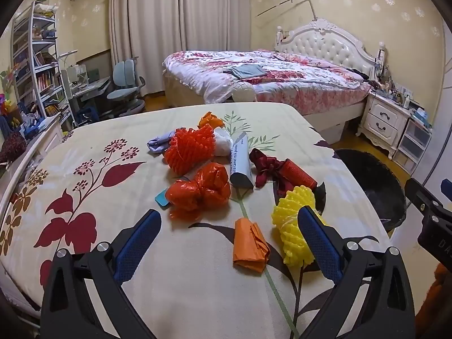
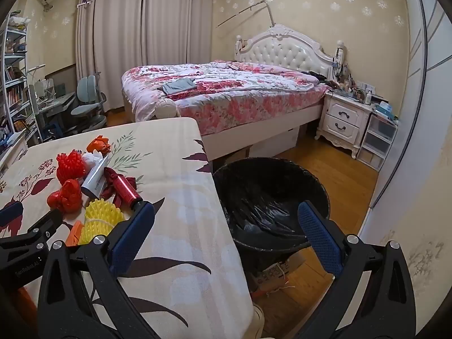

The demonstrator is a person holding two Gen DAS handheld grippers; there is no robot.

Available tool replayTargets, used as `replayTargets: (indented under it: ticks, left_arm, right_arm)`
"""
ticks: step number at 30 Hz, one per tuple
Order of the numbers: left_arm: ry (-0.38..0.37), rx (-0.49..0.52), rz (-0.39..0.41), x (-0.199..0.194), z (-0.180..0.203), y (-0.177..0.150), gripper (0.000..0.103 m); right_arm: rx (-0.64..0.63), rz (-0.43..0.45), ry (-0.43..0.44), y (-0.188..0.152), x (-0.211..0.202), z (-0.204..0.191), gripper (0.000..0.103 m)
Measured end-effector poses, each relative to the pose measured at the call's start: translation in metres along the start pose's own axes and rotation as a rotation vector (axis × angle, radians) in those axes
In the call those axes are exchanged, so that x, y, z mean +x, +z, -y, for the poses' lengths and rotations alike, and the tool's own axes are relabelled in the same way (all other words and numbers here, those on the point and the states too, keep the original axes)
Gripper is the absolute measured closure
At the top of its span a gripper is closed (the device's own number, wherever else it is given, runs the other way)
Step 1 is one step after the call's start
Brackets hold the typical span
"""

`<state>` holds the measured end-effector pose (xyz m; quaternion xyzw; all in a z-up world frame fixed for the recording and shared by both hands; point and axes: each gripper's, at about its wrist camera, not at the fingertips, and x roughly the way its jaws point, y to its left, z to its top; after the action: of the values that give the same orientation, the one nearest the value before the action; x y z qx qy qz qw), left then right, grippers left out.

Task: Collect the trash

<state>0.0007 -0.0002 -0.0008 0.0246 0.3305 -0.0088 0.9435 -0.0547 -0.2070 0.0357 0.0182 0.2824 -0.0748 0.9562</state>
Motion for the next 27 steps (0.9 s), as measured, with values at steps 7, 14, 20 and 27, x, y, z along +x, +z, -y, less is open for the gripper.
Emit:
replayTargets:
  ticks: [7,14,20,27]
  left_arm:
    - [-0.015,-0.015,0.005,-0.008,-0.005,-0.005,0.006]
    - [-0.015,-0.025,0.001,-0.001,-0.006,-0.001,0.006]
    - [-0.014,-0.023,0.005,-0.004,-0.006,-0.001,0.007]
    - [-0.011,-0.018,0.012,-0.007,-0.004,-0.002,0.007]
  right_arm:
    - [-0.001,-0.006,-0.001,0.000,0.000,0.000,0.004]
    - [0.000,-0.005,0.000,0.000,-0.001,0.001,0.004]
    - [0.002,-0.008,-0.001,-0.001,-0.001,0.001,0.004]
    - [0.003,-0.008,-0.001,0.000,-0.001,0.002,0.004]
